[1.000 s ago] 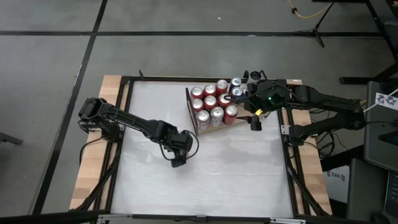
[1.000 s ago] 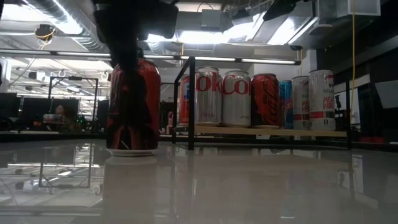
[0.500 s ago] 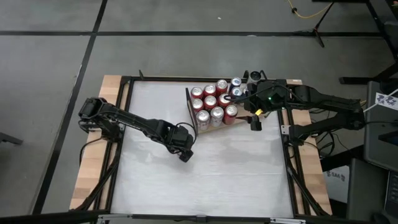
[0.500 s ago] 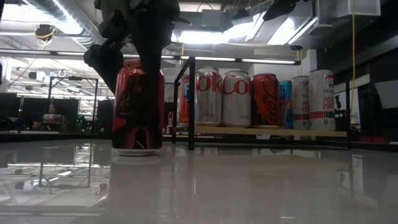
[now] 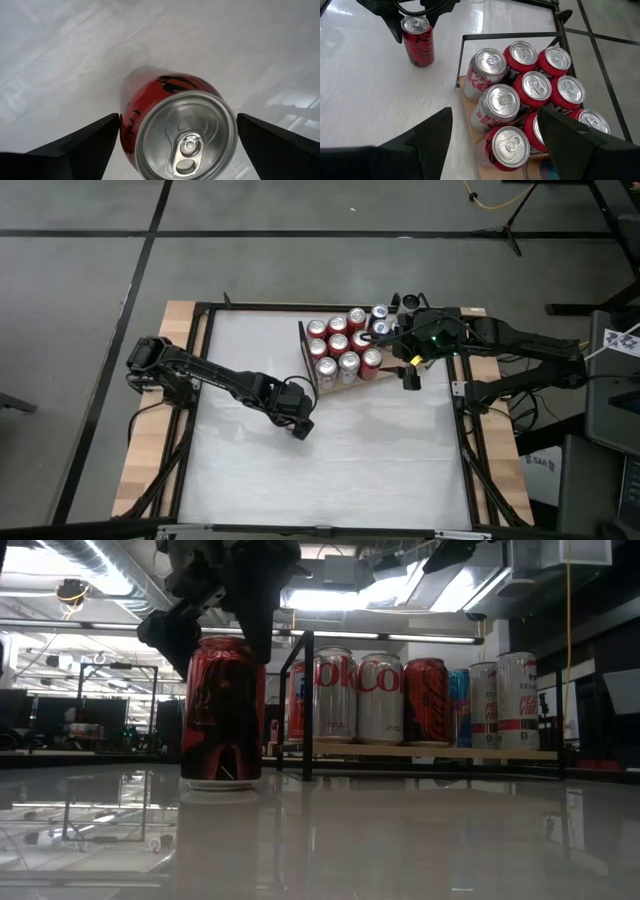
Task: Place canned beverage on shelf
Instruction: Put the red soda can on the shelf
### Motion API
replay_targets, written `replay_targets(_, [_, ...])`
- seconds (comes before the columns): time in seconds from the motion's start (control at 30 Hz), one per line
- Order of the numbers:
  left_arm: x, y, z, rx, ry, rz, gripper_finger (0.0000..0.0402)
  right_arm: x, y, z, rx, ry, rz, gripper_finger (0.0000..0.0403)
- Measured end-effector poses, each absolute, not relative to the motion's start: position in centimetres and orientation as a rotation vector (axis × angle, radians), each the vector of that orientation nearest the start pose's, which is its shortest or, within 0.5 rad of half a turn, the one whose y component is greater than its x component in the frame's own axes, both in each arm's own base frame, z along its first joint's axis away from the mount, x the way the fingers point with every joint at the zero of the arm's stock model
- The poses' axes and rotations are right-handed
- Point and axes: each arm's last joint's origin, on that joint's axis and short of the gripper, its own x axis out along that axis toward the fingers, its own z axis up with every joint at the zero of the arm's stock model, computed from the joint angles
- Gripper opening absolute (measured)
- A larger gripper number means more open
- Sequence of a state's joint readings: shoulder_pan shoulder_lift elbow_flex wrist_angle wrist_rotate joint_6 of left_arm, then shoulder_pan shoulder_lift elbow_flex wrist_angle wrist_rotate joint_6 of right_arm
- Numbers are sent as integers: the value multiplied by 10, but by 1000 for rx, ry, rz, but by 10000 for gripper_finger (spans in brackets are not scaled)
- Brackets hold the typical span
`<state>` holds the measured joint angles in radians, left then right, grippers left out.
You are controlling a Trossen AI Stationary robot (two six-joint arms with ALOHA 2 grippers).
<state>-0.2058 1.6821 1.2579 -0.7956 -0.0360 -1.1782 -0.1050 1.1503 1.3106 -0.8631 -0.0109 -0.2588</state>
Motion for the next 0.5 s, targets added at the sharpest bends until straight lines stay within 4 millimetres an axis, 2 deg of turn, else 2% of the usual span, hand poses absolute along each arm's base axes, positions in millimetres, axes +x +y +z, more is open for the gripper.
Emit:
replay_targets(0.27, [323,-66,229,-1031,1094,687,388,217,-23,380,-207,709,1,282])
replay_targets(0.5, [323,-66,229,-1112,1072,748,338,217,-23,380,-207,709,1,282])
